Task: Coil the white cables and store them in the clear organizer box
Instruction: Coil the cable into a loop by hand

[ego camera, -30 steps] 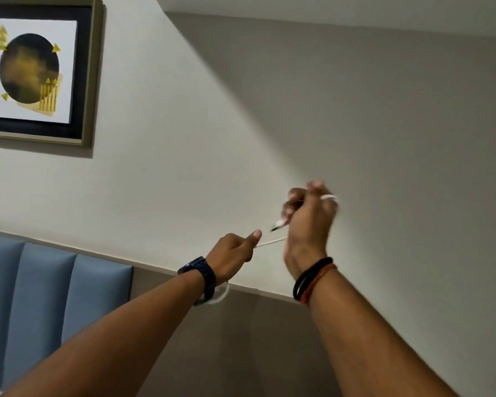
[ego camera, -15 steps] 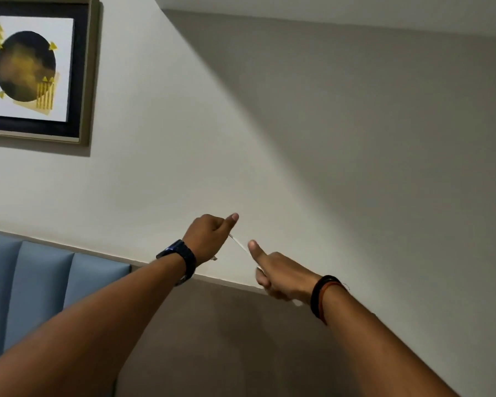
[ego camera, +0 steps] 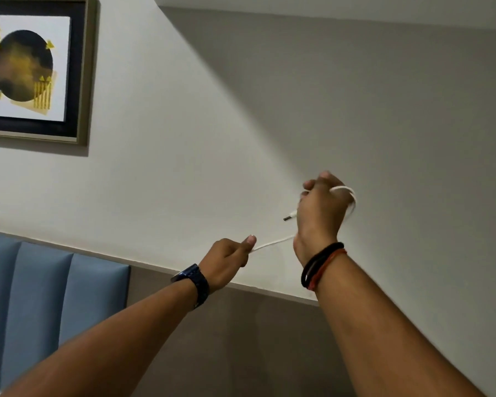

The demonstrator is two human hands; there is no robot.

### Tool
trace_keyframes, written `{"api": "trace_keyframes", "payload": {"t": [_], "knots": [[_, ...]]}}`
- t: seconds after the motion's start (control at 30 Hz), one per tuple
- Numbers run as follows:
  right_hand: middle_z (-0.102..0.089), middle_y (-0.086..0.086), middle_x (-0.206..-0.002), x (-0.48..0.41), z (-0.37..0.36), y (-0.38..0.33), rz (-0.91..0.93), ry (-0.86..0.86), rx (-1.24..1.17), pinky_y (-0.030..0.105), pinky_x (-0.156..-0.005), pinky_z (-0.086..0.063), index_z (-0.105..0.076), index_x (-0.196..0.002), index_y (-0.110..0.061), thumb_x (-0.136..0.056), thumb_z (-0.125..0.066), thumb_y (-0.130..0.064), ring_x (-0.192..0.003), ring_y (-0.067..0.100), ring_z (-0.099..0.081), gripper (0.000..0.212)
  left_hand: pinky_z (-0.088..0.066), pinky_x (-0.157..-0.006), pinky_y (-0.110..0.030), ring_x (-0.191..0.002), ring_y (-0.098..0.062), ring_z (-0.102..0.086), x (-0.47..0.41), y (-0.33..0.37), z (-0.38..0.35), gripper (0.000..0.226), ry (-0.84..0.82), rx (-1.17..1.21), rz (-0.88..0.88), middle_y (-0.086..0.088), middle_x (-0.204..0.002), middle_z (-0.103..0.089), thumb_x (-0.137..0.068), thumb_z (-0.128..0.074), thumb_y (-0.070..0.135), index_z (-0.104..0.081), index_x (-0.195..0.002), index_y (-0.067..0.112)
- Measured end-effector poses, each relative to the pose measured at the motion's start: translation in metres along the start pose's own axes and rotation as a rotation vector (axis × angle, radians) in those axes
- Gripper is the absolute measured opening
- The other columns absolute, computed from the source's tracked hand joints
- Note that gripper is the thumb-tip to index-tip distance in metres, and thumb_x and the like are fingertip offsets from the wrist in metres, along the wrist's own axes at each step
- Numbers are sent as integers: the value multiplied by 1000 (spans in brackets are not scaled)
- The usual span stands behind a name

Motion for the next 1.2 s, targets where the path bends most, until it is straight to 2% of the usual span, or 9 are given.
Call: {"api": "trace_keyframes", "payload": {"t": [0.13,0.23,0.33,0.4,0.47,0.53,0.63,1.0,1.2], "knots": [[-57,4,-92,-3,15,23,305,-49,641,21,-69,-41,-43,-113,-7,-98,-41,-15,-81,18,-56,18,-26,-42,-12,-39,-9,-22,-4,18,-8,65,-12,-27,-100,10,-37,-27,-74,-35,75,-33,-38,20],[-67,11,-87,7,14,53,422,-353,1236,28,-63,-40,-49,-98,-6,-99,-35,-32,-80,27,-63,29,-25,-43,-17,-39,-10,-22,-11,21,0,73,17,-83,-148,9,-35,-27,-74,-33,77,-36,-43,11],[-62,4,-71,19,16,80,258,-694,1425,30,-55,-38,-51,-74,-14,-94,-23,-58,-67,23,-59,56,-33,-51,-32,-44,-18,-38,-14,19,9,87,15,-181,-174,2,-43,-41,-74,-27,78,-47,-53,-4],[-57,-1,-56,29,20,95,-63,-914,1290,30,-58,-41,-52,-61,-16,-86,-15,-72,-54,15,-53,72,-41,-54,-39,-52,-26,-55,-14,16,14,85,12,-233,-186,2,-47,-52,-76,-22,78,-54,-52,3],[-42,-4,-41,38,25,102,-386,-1065,1036,26,-52,-35,-49,-54,-16,-81,-17,-79,-40,13,-38,76,-37,-50,-37,-46,-21,-48,-9,20,20,80,8,-340,-297,5,-44,-46,-80,-14,77,-50,-52,12],[-30,-4,-40,45,27,100,-581,-1156,785,25,-47,-26,-42,-52,-17,-87,-24,-72,-39,12,-27,67,-28,-46,-31,-42,-19,-34,2,29,25,70,2,-504,-529,5,-45,-39,-88,-10,68,-43,-57,14],[-26,-7,-39,50,28,93,-749,-1227,537,24,-42,-20,-34,-51,-18,-94,-31,-54,-38,11,-21,56,-31,-47,-24,-45,-22,-42,14,36,29,50,-10,-620,-714,-1,-54,-50,-97,-16,49,-45,-73,16],[-15,-3,-39,49,3,69,-729,-1151,-160,22,-38,-12,-23,-49,-19,-87,-37,-33,-35,14,-13,43,-40,-76,-44,-87,-26,-51,1,40,9,24,323,-241,-426,-11,-93,-62,-91,-48,17,-70,-92,7],[-14,-2,-38,45,7,69,-718,-1098,-238,22,-38,-14,-22,-46,-19,-86,-36,-32,-34,15,-12,44,-48,-73,-14,-87,0,-64,3,40,-10,25,111,226,-189,6,-91,-71,-89,-55,-1,-73,-98,13]]}}
Point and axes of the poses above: each hand's wrist, its own x-axis away from the middle knuckle, its own z-axis out of the back of the hand, y = z × x, the point moved 6 cm from there along -x, towards the middle knuckle
